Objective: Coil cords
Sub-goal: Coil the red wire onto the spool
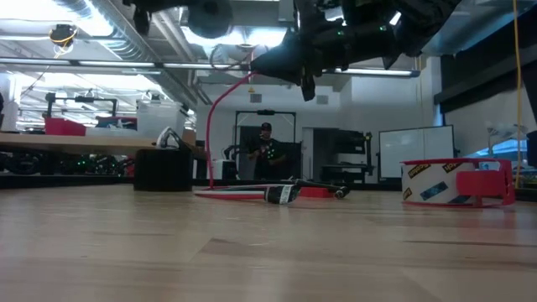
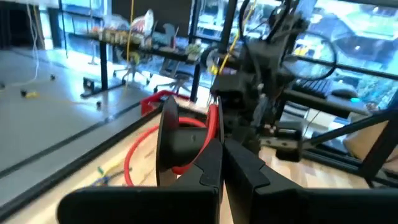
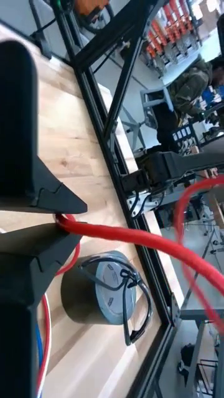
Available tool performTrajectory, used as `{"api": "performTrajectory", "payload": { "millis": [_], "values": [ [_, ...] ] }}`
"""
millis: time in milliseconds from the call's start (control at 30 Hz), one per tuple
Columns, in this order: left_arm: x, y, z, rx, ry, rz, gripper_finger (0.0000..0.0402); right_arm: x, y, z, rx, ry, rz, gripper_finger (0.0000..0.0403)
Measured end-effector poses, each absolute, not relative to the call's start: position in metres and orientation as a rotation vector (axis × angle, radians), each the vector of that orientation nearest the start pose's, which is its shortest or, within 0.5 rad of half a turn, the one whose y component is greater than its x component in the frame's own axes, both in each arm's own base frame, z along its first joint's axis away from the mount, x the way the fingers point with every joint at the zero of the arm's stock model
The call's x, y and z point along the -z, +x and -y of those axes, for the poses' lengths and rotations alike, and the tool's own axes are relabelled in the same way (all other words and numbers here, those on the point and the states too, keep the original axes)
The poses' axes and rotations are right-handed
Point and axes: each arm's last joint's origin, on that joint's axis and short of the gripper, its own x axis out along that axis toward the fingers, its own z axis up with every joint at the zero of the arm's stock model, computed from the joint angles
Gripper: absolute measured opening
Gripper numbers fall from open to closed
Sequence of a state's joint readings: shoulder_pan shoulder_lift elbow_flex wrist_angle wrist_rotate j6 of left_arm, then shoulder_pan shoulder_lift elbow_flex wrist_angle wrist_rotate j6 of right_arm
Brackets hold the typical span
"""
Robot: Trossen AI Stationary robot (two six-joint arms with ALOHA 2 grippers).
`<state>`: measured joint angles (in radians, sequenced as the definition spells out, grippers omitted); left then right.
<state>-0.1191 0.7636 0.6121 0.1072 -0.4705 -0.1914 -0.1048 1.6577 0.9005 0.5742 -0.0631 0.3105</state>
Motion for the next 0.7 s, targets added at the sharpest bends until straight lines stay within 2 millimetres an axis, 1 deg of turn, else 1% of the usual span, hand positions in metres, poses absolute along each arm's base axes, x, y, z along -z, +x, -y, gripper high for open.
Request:
{"api": "performTrajectory", "payload": {
  "millis": [100,200,367,467,533,700],
  "values": [
    [-0.314,0.163,0.007,-0.353,-0.124,0.047,0.0,-0.224,0.355,0.036,0.074,0.375,-0.174,0.0037],
    [-0.322,0.151,0.004,-0.388,-0.061,0.095,0.0,-0.224,0.355,0.035,0.052,0.464,-0.184,0.0037],
    [-0.332,0.136,0.002,-0.405,0.031,0.148,0.0,-0.222,0.355,0.031,-0.035,0.646,-0.226,0.0037],
    [-0.334,0.132,0.002,-0.409,0.065,0.157,0.0,-0.225,0.355,0.029,-0.102,0.722,-0.227,0.0037],
    [-0.335,0.13,0.001,-0.411,0.091,0.158,0.0,-0.228,0.356,0.029,-0.135,0.753,-0.206,0.0037],
    [-0.336,0.127,0.001,-0.418,0.144,0.161,0.0,-0.236,0.356,0.029,-0.17,0.741,-0.137,0.0037]
  ]
}}
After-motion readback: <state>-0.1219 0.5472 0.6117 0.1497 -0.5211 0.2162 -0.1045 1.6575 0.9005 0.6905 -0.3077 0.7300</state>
